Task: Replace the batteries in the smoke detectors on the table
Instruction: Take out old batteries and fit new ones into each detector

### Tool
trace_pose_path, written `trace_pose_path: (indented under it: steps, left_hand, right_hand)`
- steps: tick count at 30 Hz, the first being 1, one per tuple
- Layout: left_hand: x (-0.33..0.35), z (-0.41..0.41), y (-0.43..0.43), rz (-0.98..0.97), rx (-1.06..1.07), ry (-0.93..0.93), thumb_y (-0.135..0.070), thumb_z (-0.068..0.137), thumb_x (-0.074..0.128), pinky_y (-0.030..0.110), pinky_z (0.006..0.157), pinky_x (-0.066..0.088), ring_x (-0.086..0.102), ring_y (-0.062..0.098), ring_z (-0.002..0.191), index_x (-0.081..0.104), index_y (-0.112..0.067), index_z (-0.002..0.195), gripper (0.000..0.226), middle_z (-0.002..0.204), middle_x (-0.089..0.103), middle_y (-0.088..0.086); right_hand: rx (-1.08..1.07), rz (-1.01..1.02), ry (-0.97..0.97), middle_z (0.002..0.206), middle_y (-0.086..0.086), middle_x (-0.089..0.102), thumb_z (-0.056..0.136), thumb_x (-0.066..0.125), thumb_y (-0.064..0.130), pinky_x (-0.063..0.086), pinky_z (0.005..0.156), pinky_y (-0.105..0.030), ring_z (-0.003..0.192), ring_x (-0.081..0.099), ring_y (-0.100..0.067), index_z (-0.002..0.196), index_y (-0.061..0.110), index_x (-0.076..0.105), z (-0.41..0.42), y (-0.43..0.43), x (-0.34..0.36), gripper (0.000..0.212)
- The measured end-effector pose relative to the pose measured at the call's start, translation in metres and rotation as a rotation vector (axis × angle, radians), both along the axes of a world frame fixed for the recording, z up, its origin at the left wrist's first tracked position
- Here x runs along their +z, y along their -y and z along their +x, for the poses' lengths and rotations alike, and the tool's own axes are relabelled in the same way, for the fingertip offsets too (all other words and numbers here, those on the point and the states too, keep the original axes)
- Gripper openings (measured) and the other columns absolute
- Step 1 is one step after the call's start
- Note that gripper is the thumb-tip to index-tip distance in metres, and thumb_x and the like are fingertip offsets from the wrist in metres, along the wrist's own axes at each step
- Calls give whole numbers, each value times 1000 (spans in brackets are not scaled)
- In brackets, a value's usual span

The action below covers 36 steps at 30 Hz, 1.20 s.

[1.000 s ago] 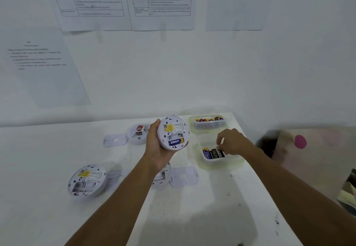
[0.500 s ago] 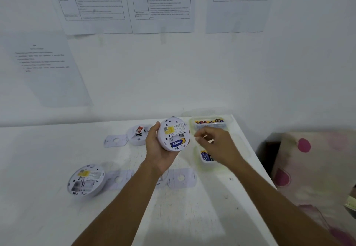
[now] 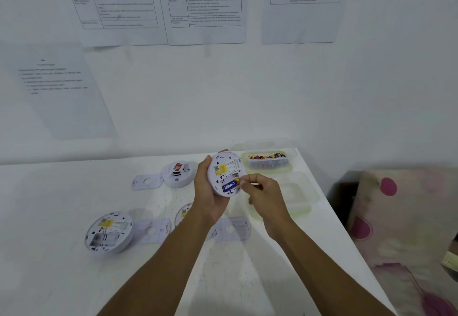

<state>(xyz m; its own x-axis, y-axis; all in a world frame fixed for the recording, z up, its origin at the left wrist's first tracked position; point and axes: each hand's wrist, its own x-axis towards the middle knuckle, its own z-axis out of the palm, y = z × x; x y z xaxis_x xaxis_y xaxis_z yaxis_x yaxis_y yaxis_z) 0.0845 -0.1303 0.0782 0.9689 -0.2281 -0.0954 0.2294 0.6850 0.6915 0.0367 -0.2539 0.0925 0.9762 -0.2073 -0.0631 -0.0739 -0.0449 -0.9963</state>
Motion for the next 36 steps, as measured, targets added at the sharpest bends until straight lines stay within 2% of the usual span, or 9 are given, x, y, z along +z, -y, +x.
trace_pose_path:
  steps: [6, 10, 15, 18, 22, 24, 30, 34, 36]
  left_hand:
    - [0, -3, 10, 6, -22, -2, -48, 81, 49, 39, 82, 45, 62, 25, 93, 72, -21, 106, 44, 108, 70, 11]
    - [-9, -4, 16, 13, 10, -85, -47, 95, 39, 39, 83, 46, 61, 26, 93, 69, -18, 109, 44, 101, 72, 10]
    - [-5, -6, 22, -10, 7, -107, -48, 91, 44, 38, 81, 46, 61, 26, 95, 63, -13, 120, 49, 113, 66, 14]
    - [-2, -4, 17, -55, 4, -96, -46, 83, 51, 43, 97, 45, 56, 32, 114, 58, -13, 131, 59, 126, 61, 16]
    - [-3, -3, 13, -78, 4, -120, -47, 79, 54, 43, 105, 39, 50, 32, 125, 53, -13, 139, 68, 141, 53, 17]
    - [-5, -4, 14, -84, 6, -130, -47, 79, 55, 44, 107, 39, 48, 33, 130, 50, -12, 141, 72, 144, 51, 17]
    - [-10, -8, 15, -111, 12, -125, -48, 81, 56, 45, 111, 37, 42, 34, 138, 49, -11, 142, 72, 145, 49, 17]
    - [-12, -9, 11, -96, 17, -127, -48, 81, 55, 45, 108, 40, 45, 34, 136, 51, -11, 140, 70, 143, 52, 17]
    - [-13, -9, 9, -91, 15, -125, -49, 81, 56, 46, 108, 41, 46, 34, 135, 53, -11, 138, 69, 141, 54, 17]
  right_hand:
    - [-37, 29, 49, 81, 5, 71, 89, 66, 14, 45, 65, -21, 68, 59, -1, 82, 14, 70, -2, 10, -6, 8]
    - [-35, -70, 153, 77, 3, 70, 85, 70, 12, 48, 63, -18, 71, 62, -6, 78, 13, 67, -3, 12, -3, 8]
    - [-48, -161, 229, 76, 1, 69, 79, 73, 4, 47, 61, -14, 68, 62, -6, 80, 11, 64, 4, 21, 2, 11]
    - [-34, -226, 159, 75, 2, 69, 78, 74, 6, 45, 55, -18, 62, 58, -5, 82, 12, 67, 19, 58, 12, 10]
    - [105, -801, -37, 77, 2, 67, 77, 75, 12, 50, 66, -25, 73, 64, -14, 75, 18, 67, 42, 110, 12, 11]
    - [189, -980, -120, 80, 4, 63, 78, 76, 15, 52, 67, -26, 74, 65, -16, 75, 21, 65, 48, 116, 5, 13]
    - [248, -1054, -225, 65, 0, 64, 83, 65, 5, 57, 66, -27, 72, 72, -24, 72, 16, 65, 58, 111, -8, 15]
    - [278, -1064, -232, 93, -8, 70, 81, 63, 1, 54, 63, -27, 80, 71, -26, 86, 15, 69, 62, 111, -17, 16]
    - [283, -1039, -236, 98, -9, 70, 78, 64, -1, 57, 68, -30, 83, 71, -26, 86, 16, 67, 63, 114, -21, 19]
